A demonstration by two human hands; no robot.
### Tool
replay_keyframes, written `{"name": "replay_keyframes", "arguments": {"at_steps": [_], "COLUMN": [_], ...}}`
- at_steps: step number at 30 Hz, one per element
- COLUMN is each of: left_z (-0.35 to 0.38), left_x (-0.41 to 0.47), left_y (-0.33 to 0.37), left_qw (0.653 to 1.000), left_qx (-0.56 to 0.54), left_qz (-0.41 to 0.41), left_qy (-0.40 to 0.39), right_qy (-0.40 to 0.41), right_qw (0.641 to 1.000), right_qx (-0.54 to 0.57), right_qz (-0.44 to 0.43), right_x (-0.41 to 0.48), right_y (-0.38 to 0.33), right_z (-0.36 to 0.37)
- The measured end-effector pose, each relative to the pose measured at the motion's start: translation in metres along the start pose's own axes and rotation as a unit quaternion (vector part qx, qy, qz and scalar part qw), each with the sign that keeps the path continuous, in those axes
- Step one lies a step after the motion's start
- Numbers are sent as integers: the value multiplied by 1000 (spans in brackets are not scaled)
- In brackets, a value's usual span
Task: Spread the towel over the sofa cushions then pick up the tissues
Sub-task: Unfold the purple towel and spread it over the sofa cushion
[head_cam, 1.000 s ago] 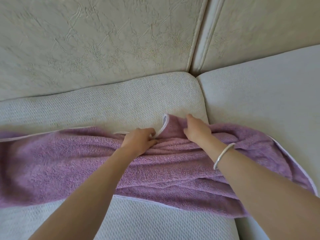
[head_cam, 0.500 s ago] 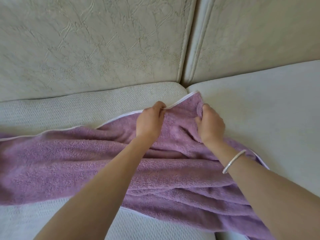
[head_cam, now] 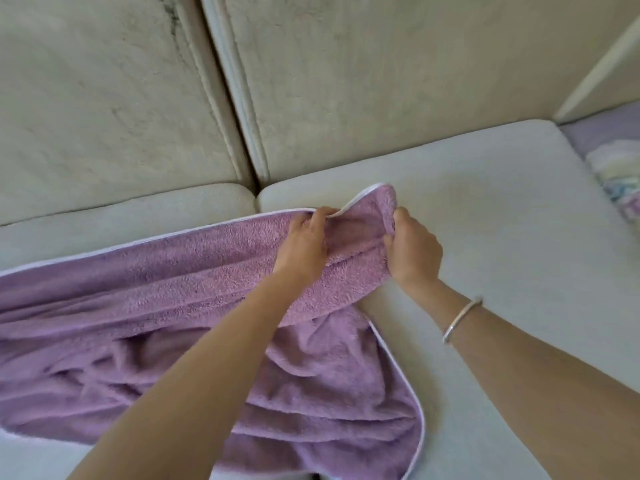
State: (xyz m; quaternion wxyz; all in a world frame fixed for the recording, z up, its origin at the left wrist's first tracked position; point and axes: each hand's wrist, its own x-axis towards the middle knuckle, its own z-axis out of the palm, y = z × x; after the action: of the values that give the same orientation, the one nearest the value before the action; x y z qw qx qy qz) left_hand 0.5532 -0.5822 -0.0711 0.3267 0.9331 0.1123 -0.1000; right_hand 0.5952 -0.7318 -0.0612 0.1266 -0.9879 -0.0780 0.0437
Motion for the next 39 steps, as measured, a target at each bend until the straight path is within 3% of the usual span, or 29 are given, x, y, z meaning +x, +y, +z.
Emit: {"name": "replay_keyframes", "arguments": {"at_steps": [8,17,22,34,39], "left_z": [48,99,105,126,169], "left_x": [50,129,172,253,239], "left_y": [83,198,242,288,248], "left_qw": [999,994,990,980,983], "left_qx": [34,54,43,45,125], "left_qz": [13,91,129,192,132], "left_qy": [1,-8,27,-5,-24], "right_qy": [-3,18,32,66,40], "right_qw": [1000,998,996,989,997], "right_qx": [-6,-50,-83,-129,-23], "right_qz": [-17,-12,-19,24,64], "right_x": [55,134,182,260,245], "right_y": [93,211,243,299,303], "right_z": [-30,-85,-114,-122,-63]}}
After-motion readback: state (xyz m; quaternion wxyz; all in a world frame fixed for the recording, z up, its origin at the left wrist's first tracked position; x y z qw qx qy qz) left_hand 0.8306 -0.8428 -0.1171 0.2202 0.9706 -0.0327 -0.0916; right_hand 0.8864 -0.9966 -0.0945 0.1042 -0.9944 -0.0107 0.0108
